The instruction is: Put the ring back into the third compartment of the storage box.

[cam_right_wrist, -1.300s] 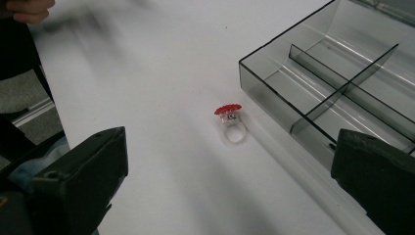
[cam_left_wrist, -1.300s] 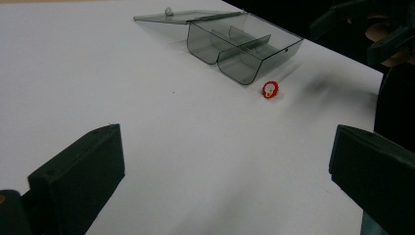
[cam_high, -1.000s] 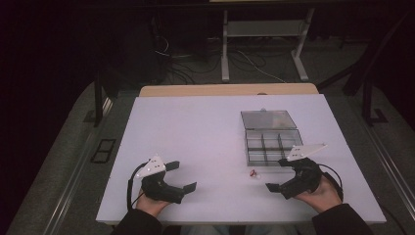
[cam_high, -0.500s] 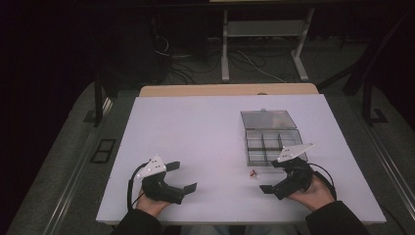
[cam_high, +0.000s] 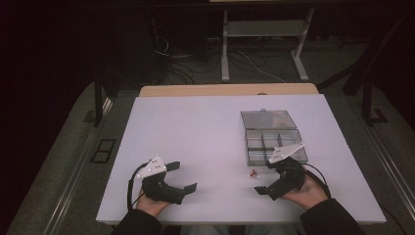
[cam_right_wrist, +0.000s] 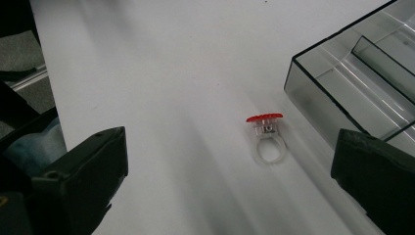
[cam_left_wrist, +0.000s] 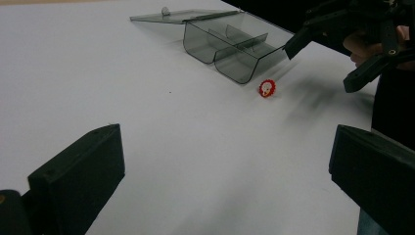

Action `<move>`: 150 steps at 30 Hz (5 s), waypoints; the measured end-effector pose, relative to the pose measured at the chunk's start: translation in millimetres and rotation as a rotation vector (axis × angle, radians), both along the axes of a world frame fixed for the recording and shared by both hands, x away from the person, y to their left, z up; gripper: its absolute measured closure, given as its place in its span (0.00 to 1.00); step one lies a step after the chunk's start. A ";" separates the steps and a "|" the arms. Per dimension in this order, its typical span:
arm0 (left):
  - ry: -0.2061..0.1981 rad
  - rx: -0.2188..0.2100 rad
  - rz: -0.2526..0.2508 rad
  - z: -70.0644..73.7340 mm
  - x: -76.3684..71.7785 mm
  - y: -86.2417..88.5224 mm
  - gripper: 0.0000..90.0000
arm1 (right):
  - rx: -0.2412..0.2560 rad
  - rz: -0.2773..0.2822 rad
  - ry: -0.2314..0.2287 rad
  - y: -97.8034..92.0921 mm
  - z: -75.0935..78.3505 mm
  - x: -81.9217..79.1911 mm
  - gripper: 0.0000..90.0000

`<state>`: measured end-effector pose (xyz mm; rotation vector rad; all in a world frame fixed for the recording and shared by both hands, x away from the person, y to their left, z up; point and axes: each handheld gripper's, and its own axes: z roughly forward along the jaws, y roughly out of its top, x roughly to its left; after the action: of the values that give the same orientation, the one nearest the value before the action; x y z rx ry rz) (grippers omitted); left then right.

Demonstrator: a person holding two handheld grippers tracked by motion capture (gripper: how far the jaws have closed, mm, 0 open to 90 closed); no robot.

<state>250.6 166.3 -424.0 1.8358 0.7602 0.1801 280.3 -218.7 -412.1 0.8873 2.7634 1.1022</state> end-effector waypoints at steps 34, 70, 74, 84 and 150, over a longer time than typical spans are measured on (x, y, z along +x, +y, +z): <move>-0.001 0.006 -0.017 0.1 -0.9 -1.5 0.00 | -0.096 0.020 -0.005 18.7 -14.7 15.3 0.37; -0.005 0.006 -0.022 0.0 -0.9 -2.5 0.00 | -0.110 0.028 -0.002 24.9 -22.1 30.1 0.75; -0.004 0.006 -0.022 0.0 -1.0 -2.6 0.00 | -0.112 0.030 0.009 25.7 -21.6 30.1 0.76; -0.004 0.006 -0.021 -0.2 -0.7 -2.3 0.00 | -0.109 0.044 0.038 28.2 -17.3 28.8 0.78; 0.004 0.000 -0.018 -0.8 0.1 -1.9 0.00 | 0.018 -0.065 -0.015 -41.6 49.5 49.2 0.78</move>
<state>250.7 164.3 -424.9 1.8435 0.7460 0.1645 329.5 -260.3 -362.6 0.9598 2.6963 1.1200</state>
